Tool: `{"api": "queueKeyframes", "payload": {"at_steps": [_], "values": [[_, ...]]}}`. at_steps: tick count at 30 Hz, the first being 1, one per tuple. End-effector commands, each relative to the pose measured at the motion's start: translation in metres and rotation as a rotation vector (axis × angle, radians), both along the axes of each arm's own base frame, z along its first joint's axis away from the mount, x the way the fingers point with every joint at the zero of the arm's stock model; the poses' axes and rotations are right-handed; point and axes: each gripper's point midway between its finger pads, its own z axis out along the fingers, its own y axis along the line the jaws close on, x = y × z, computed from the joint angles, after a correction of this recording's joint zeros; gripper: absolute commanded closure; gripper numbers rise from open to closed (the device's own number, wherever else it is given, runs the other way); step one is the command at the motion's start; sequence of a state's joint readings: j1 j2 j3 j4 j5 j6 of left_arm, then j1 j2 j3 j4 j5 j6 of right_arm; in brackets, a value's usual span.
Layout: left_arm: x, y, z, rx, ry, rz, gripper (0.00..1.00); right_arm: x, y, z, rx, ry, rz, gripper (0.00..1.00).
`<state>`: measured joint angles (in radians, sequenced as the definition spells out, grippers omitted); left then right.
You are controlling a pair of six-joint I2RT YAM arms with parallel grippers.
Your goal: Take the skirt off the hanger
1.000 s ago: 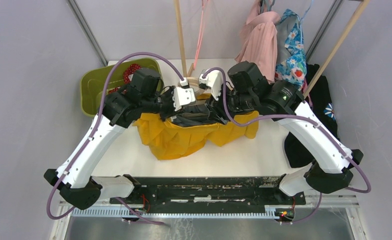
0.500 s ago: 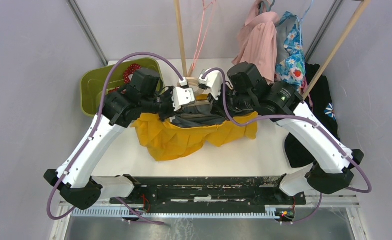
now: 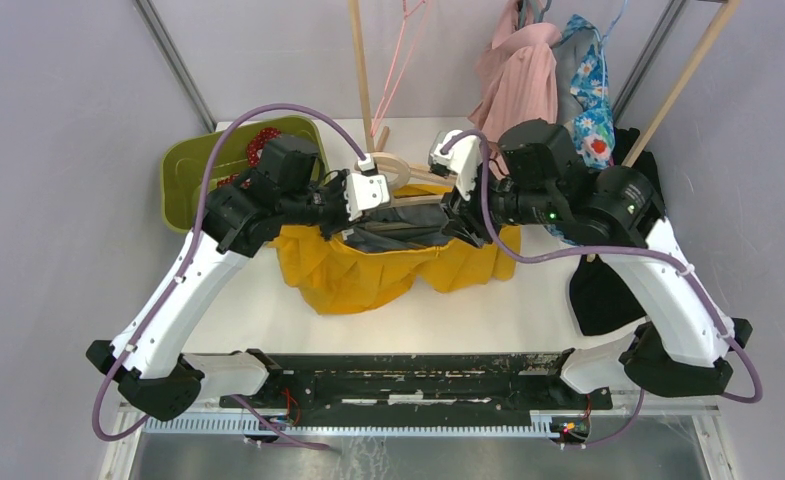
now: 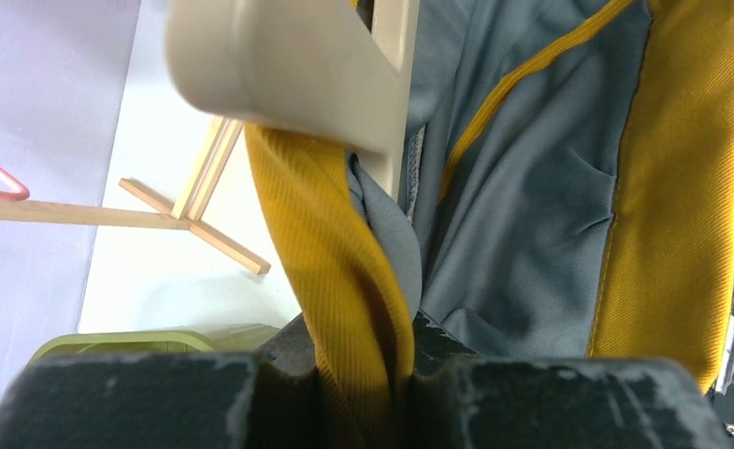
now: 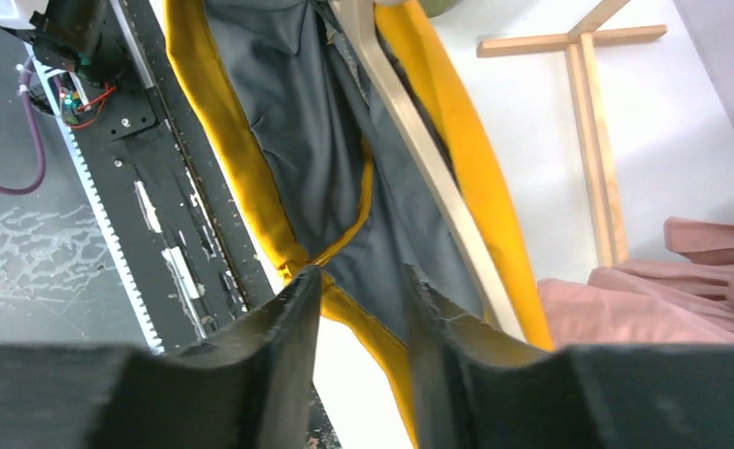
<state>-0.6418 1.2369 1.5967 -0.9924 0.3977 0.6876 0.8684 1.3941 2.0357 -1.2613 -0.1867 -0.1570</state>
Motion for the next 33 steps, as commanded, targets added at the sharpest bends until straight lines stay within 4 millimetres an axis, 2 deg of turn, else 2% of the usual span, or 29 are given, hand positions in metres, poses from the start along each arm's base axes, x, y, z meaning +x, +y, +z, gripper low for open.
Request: {"api": "queueKeyframes", "payload": {"at_steps": [1,5,9,12,17,22,27,29,33], "values": [[-0.002,-0.02,0.043,-0.116,-0.161,-0.128,0.97,-0.005,-0.012,0.031,0.059,-0.083,-0.005,0.51],[-0.019,-0.023,0.036,-0.132,-0.155,-0.219,0.97,-0.003,-0.015,0.019,0.007,-0.078,-0.005,0.43],[-0.036,-0.024,0.026,-0.146,-0.125,-0.286,0.97,0.001,-0.016,0.013,-0.015,-0.091,-0.008,0.41],[-0.042,-0.023,0.023,-0.151,-0.114,-0.304,0.97,0.006,-0.009,0.006,-0.023,-0.074,-0.008,0.42],[-0.04,-0.027,0.031,-0.159,-0.132,-0.316,0.97,-0.004,0.009,-0.012,-0.024,0.042,0.055,0.44],[-0.034,-0.035,0.039,-0.167,-0.138,-0.339,0.97,-0.022,0.01,-0.001,0.02,0.077,0.103,0.46],[-0.032,-0.048,0.051,-0.203,-0.135,-0.388,0.97,-0.039,0.012,-0.005,0.03,0.169,0.139,0.5],[-0.026,-0.049,0.05,-0.196,-0.139,-0.38,0.97,-0.044,0.013,-0.005,0.031,0.184,0.147,0.52],[-0.014,-0.052,0.042,-0.168,-0.135,-0.358,0.97,-0.04,0.002,0.017,0.073,0.081,0.108,0.53]]}}
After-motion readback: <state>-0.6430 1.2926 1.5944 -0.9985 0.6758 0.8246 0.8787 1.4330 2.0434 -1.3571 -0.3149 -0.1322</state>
